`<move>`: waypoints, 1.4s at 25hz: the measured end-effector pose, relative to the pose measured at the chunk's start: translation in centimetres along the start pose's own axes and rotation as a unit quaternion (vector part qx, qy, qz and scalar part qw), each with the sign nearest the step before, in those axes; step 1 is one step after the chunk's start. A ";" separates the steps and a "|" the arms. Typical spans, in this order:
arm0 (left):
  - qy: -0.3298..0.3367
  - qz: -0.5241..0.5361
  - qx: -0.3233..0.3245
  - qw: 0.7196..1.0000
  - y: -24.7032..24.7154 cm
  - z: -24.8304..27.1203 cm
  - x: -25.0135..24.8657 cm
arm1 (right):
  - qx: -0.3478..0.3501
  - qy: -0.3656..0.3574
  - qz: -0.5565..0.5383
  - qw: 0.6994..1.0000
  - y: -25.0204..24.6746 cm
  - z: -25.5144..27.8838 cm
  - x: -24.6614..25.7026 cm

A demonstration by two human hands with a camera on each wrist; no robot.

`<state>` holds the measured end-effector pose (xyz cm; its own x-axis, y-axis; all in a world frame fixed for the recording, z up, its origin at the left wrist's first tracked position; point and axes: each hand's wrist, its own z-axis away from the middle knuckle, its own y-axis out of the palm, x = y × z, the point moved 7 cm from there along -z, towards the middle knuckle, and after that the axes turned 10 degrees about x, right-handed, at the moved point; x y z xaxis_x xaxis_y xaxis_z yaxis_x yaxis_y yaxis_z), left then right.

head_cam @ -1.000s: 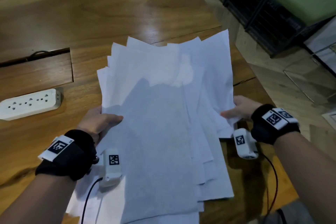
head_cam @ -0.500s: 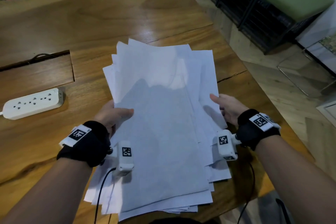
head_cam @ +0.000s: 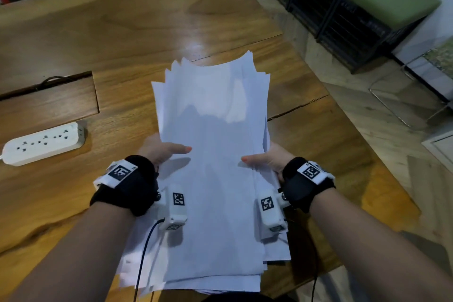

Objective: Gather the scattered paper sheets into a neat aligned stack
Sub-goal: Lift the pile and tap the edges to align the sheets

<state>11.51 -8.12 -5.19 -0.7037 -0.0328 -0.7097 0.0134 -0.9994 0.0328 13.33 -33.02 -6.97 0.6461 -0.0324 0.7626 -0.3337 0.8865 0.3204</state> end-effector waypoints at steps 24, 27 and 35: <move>0.085 -0.010 0.046 0.995 0.4 2.6 -4.1 | -0.040 -0.116 0.090 0.988 -2.7 2.8 7.4; 0.191 -0.023 -0.001 0.981 0.7 4.2 -9.2 | -0.072 -0.217 0.130 0.965 -0.8 3.8 13.1; 0.399 -0.014 -0.019 0.917 -0.7 11.6 -17.9 | -0.137 -0.378 0.191 0.895 2.0 10.9 23.2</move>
<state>15.84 -6.66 15.62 0.0390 0.0081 -0.9992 0.0383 -0.9992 -0.0066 20.14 -37.05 17.50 -0.1643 0.0869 0.9826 -0.1830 0.9761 -0.1169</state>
